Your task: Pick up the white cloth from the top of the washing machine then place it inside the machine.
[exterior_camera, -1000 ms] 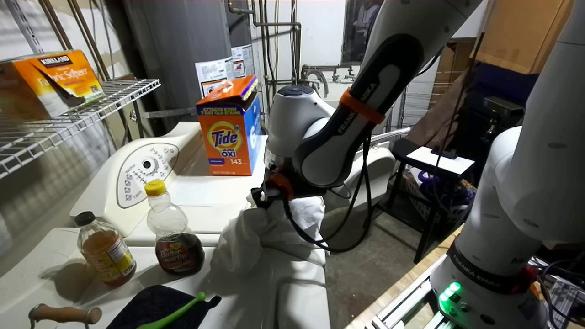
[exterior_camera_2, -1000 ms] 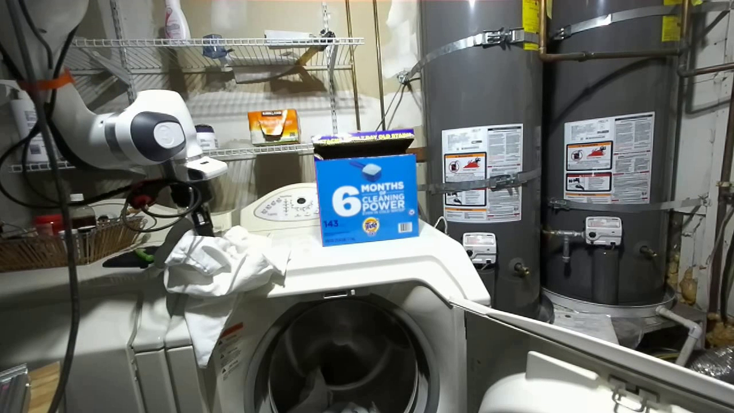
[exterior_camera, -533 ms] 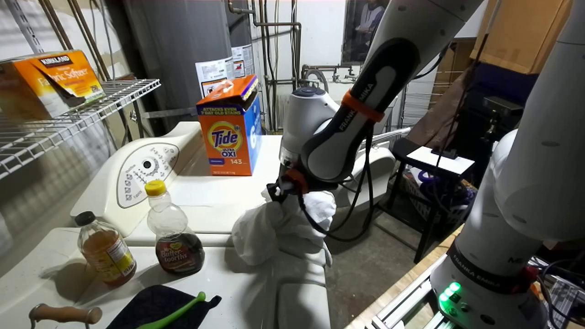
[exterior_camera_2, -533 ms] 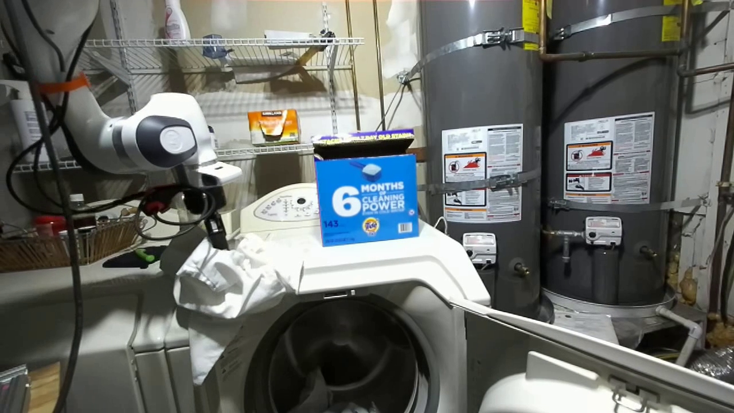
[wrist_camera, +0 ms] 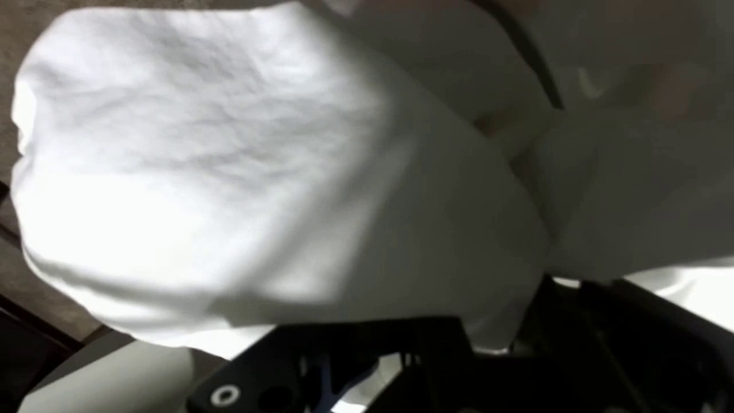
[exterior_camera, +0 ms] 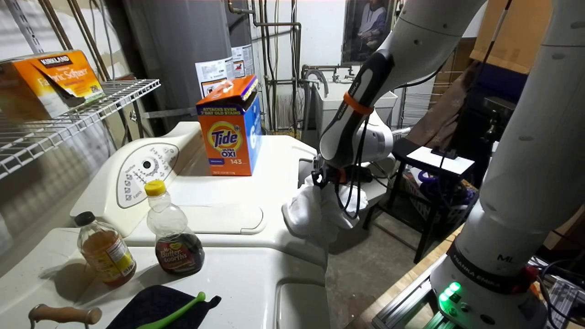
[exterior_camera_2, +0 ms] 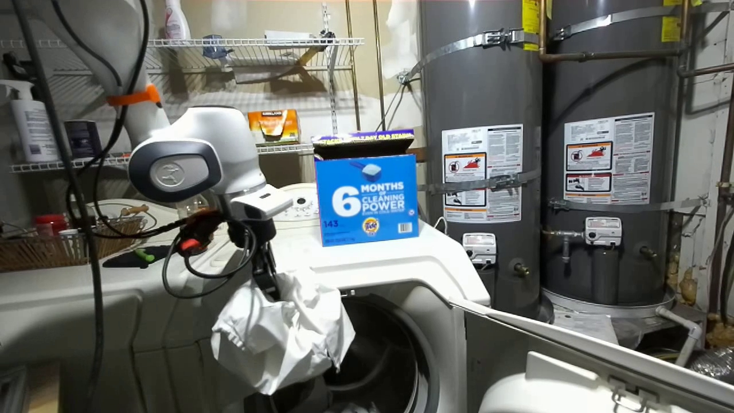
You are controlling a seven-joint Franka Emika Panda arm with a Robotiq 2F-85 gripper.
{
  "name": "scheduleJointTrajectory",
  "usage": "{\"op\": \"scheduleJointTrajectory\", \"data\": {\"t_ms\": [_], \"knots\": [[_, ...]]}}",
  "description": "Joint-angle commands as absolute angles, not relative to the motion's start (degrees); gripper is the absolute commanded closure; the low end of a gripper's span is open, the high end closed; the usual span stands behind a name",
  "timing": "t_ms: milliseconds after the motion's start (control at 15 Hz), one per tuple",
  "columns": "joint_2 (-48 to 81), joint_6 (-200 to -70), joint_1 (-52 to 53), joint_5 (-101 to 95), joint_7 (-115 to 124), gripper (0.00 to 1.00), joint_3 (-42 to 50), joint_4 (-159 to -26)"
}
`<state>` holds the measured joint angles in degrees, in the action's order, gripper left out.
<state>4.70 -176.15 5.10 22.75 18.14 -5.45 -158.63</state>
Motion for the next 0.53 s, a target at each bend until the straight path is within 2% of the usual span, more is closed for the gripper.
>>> {"op": "scheduleJointTrajectory", "data": {"t_ms": [0,467], "knots": [[7.24,-179.03,-3.35,33.80,4.14,0.95,-8.05,-156.18],[24.05,-183.01,-13.78,32.65,-7.32,0.95,-12.62,-142.88]]}}
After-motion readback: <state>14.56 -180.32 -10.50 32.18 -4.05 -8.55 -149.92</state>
